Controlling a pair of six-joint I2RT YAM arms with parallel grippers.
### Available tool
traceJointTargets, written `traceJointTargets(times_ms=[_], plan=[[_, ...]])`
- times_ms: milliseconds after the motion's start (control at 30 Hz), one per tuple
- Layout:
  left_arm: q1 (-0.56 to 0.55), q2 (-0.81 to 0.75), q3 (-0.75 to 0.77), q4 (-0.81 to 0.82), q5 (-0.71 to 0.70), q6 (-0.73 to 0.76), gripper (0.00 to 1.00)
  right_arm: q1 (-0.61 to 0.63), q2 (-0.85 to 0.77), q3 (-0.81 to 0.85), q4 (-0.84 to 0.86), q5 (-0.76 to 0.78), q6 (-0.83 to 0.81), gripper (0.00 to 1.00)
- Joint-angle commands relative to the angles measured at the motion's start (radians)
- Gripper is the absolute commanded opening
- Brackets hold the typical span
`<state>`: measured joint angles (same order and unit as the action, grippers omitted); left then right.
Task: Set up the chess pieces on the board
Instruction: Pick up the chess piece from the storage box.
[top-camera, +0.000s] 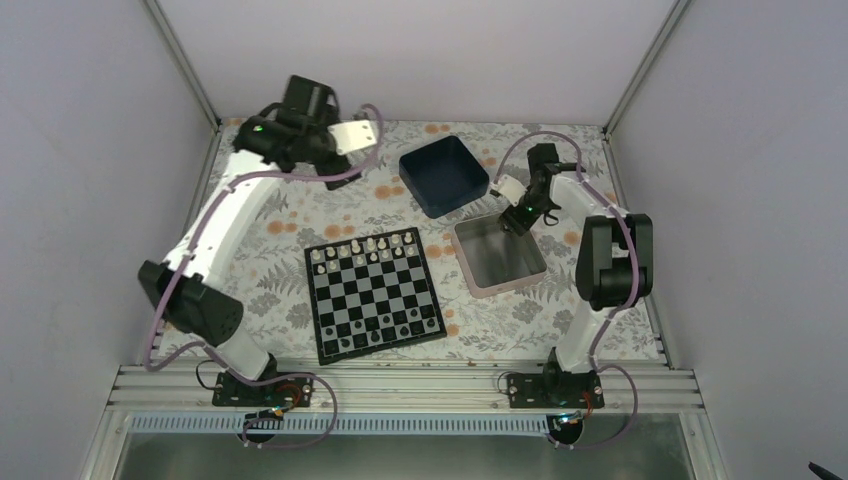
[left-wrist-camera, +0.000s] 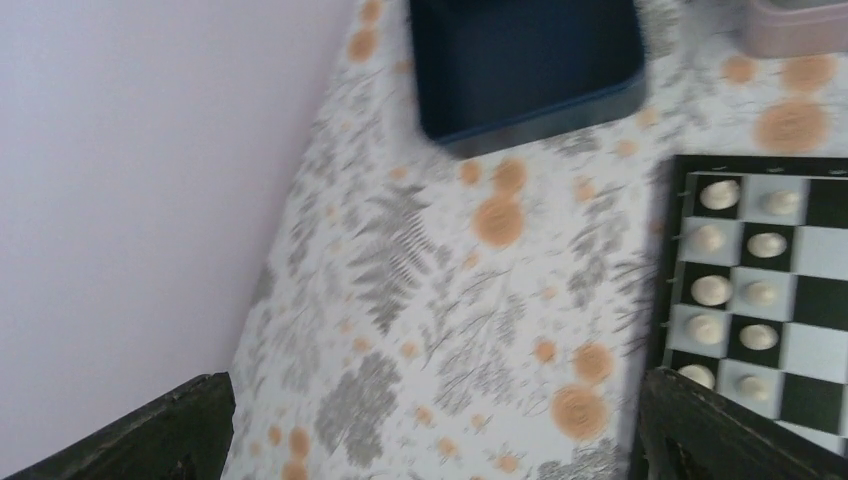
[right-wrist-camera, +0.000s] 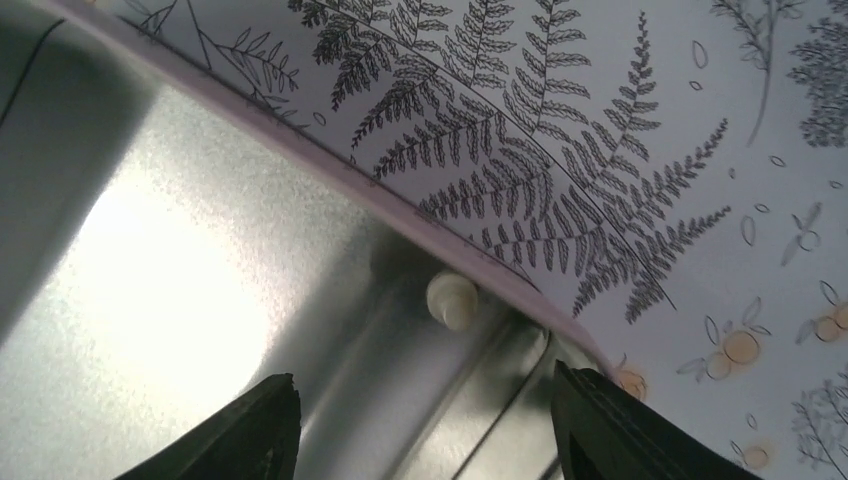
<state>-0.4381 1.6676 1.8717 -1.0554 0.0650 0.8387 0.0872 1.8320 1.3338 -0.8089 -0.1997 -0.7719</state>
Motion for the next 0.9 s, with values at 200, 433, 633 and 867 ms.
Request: traceJointTargets(times_ms=[200, 433, 633, 867], plan=[[0.349, -0.123, -0.188, 0.222, 0.171, -0.046, 1.00, 0.036, 0.106, 0.084, 0.005, 0.024, 0.051, 0.60], [0.471, -0.167, -0.291, 0.276, 0.256, -0.049, 1.00, 0.053, 0.121, 0.063, 0.038, 0.043, 0.054, 0.55], [0.504, -0.184, -0.346, 0.299, 0.295, -0.050, 1.00, 0.053, 0.125, 0.028, 0.078, 0.040, 0.054, 0.50], [0.512, -0.187, -0.353, 0.296, 0.315, -0.051, 1.00, 0.053, 0.133, -0.002, 0.118, 0.037, 0.046, 0.45]])
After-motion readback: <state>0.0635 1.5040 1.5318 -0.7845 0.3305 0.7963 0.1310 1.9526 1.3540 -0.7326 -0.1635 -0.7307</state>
